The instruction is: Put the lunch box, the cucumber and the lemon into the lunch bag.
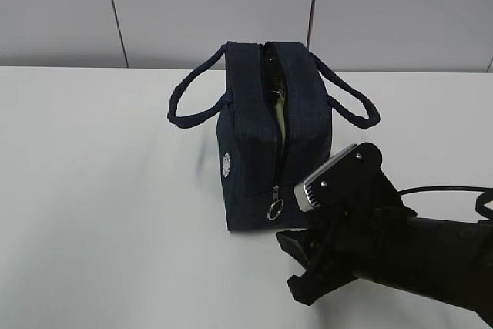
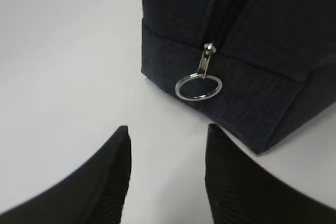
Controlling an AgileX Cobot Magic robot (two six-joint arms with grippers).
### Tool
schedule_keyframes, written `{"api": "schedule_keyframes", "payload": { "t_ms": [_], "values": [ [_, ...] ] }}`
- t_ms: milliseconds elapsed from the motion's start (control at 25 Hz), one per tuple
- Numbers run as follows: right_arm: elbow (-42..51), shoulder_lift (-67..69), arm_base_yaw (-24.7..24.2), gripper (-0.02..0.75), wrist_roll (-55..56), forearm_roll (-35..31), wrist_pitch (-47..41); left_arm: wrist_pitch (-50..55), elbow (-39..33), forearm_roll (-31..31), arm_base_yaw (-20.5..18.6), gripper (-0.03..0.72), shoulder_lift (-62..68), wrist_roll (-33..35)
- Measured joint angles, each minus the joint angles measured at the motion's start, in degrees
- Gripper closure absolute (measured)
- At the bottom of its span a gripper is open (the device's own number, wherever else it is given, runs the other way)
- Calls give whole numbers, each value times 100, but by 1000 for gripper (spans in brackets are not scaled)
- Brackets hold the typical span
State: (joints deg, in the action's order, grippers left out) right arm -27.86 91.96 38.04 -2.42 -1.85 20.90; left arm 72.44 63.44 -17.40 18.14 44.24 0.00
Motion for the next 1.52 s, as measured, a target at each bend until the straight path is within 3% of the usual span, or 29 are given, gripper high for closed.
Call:
{"api": "schedule_keyframes", "payload": {
  "t_ms": [720,1520],
  "values": [
    [-11,737,0,389,384,-66,1150,0,0,0,0,452,0,0],
    [-438,1321,0,388,613,-366,1227,0,0,0,0,452,0,0]
  ]
}}
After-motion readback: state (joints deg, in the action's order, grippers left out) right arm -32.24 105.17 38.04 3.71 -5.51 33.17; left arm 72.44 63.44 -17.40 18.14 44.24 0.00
